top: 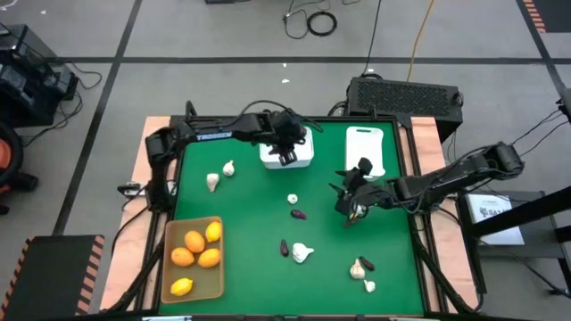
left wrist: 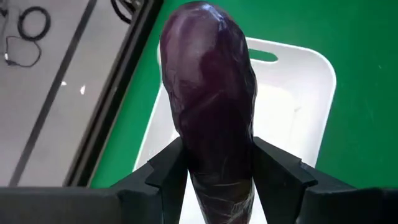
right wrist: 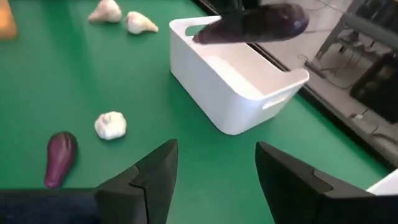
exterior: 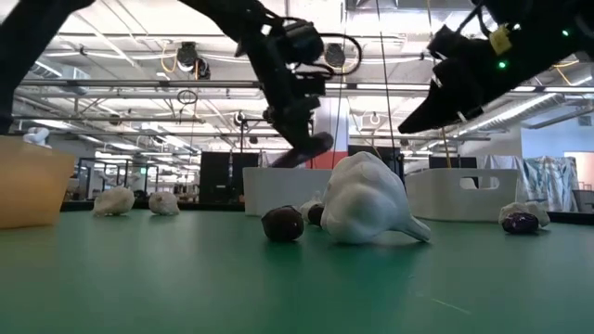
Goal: Sort produce into baskets
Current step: Put the violet eggplant into the left white bin
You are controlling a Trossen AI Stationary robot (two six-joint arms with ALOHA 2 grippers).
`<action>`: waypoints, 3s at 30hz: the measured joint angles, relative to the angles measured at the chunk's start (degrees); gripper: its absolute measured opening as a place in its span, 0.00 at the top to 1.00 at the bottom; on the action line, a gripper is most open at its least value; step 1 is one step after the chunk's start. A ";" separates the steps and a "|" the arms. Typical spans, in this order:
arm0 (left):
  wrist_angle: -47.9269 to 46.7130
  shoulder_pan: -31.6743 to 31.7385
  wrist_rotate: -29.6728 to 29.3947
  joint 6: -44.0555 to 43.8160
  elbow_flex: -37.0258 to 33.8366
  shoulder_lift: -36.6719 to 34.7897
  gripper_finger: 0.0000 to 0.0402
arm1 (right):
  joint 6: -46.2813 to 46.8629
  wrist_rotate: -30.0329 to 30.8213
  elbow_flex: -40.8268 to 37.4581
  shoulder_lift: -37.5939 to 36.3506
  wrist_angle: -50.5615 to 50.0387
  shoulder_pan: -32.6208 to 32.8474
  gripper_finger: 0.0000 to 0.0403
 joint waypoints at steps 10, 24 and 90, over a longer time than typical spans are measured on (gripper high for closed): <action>-2.77 -0.25 -0.36 -4.11 1.36 1.55 0.59 | 0.53 0.02 -2.30 -0.77 8.94 -0.07 0.80; -4.43 -0.38 -0.36 -2.55 1.64 1.59 0.33 | 0.21 -0.01 -2.34 0.56 9.52 -0.07 0.99; 73.35 -26.52 -10.53 -14.90 -69.15 -48.51 0.88 | 4.03 -24.55 19.99 40.45 10.78 -1.57 0.41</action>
